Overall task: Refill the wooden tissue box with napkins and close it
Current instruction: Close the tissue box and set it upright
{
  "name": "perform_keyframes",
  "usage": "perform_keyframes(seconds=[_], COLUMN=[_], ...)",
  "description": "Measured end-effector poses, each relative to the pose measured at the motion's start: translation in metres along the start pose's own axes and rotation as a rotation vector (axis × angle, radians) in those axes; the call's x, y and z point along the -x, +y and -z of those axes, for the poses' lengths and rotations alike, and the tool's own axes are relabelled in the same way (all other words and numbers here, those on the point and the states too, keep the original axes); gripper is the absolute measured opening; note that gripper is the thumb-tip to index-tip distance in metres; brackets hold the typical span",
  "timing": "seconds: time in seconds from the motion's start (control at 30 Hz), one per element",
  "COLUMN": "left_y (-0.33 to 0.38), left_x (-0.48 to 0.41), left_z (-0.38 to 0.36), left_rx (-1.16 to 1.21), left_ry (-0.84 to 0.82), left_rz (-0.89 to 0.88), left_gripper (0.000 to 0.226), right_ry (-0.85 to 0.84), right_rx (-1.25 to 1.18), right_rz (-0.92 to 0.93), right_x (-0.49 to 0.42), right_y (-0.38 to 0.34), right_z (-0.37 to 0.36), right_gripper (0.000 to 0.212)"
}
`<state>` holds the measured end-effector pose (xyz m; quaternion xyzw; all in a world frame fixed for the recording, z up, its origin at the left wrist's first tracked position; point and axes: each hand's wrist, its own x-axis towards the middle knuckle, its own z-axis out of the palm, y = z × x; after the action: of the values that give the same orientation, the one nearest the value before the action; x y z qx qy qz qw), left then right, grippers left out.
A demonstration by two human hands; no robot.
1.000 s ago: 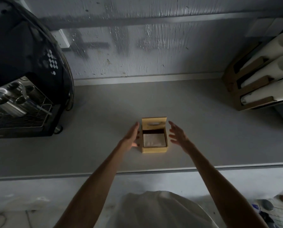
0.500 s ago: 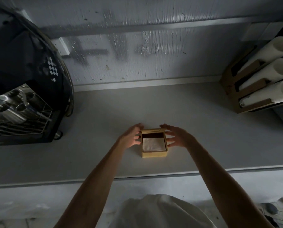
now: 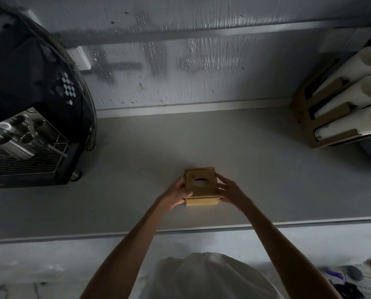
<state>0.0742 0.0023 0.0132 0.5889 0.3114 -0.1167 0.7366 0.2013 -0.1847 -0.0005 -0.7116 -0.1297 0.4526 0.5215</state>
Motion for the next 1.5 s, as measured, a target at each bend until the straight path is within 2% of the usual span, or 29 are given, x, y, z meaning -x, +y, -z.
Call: perform_keyframes(seconds=[0.13,0.23,0.3,0.37,0.5,0.67,0.77,0.87,1.0,1.1,1.23,1.5], left_y=[-0.019,-0.034,-0.040,-0.041,-0.041,-0.037,-0.037,-0.045,-0.075,-0.086,-0.055,0.027], left_x=[-0.013,-0.023,-0.025,-0.019,-0.010,-0.019,-0.030,-0.038,-0.058,-0.075,-0.075,-0.154], left_z=[0.001,0.004,0.003,-0.006,-0.021,-0.046,-0.068,-0.088,-0.098,-0.100,-0.111,-0.125], left_rx=[-0.116,-0.129,-0.076,-0.022,-0.061,-0.232,-0.217,-0.235,-0.394,-0.563,-0.627,-0.700], left_ry=[0.161,0.274,0.259,0.239,0.262,0.220,0.131,0.081,0.145,0.240,0.253,0.262], left_rz=[-0.097,-0.070,-0.039,-0.014,-0.046,-0.173,-0.192,-0.172,-0.136,-0.159,-0.228,-0.269], left_gripper=[0.063,0.052,0.039,0.036,0.030,0.032,0.052,0.072,0.075,0.066,0.051,0.055], right_ry=[0.186,0.305,0.333,0.327,0.287,0.356,0.385,0.389,0.483,0.552,0.616,0.625], right_rx=[0.169,0.259,0.261,0.226,0.234,0.221,0.236,0.307,0.369,0.368,0.361,0.444], right_rz=[0.085,0.118,0.093,0.085,0.142,0.154,0.144,0.108,0.123,0.162,0.137,0.167], right_x=[-0.010,-0.010,-0.006,0.003,0.017,0.034,0.046,0.060,0.070,0.066,0.053,-0.015], right_y=[0.020,0.029,0.029,0.028,0.029,0.032,0.034,0.046,0.074,0.077,0.063,0.009], right_z=[-0.010,-0.013,-0.019,-0.028,-0.034,-0.004,0.019,0.039,0.046,0.044,0.057,0.129], right_gripper=[0.071,0.065,0.047,0.024,0.016,0.019,0.022,0.046,0.056,0.058,0.059,0.052])
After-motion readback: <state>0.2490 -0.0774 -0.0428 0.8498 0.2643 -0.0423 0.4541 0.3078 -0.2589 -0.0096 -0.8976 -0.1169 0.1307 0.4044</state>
